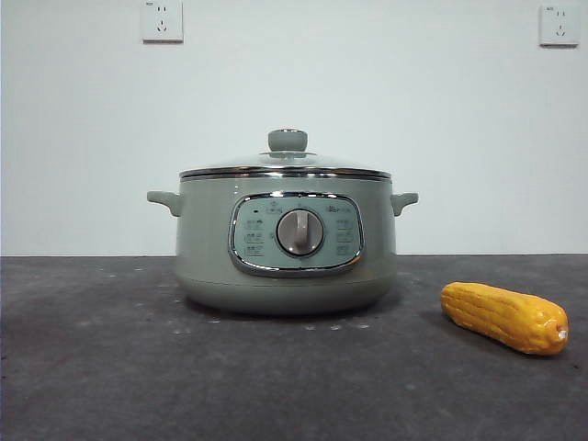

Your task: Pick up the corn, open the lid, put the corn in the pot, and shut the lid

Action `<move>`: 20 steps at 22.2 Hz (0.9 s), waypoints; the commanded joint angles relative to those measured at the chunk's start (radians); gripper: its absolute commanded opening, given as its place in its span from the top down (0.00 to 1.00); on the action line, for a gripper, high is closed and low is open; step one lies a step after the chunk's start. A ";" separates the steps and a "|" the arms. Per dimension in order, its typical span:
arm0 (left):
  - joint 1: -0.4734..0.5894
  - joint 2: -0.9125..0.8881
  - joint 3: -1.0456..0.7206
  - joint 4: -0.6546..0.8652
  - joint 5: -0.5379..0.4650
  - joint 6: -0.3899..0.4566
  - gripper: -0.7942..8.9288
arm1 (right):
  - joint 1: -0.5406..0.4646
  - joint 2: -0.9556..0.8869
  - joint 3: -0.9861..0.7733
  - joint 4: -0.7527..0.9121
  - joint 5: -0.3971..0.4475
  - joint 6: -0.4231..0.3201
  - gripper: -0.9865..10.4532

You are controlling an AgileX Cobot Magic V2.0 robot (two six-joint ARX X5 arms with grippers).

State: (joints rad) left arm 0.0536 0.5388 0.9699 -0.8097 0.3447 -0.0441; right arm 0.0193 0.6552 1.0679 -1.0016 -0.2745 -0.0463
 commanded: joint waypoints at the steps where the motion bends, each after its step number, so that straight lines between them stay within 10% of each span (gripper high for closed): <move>1: -0.006 0.004 0.011 0.002 0.003 0.014 0.36 | 0.000 -0.002 0.003 0.006 -0.037 -0.007 0.55; 9: -0.022 0.022 0.014 -0.006 0.004 0.015 0.33 | 0.001 0.085 0.005 0.019 -0.078 0.002 0.47; 20: -0.022 0.033 0.014 -0.006 0.003 0.015 0.33 | 0.184 0.676 0.005 0.121 0.011 -0.028 0.47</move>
State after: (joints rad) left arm 0.0349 0.5735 0.9821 -0.8188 0.3473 -0.0372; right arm 0.2020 1.3247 1.0718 -0.8799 -0.2653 -0.0601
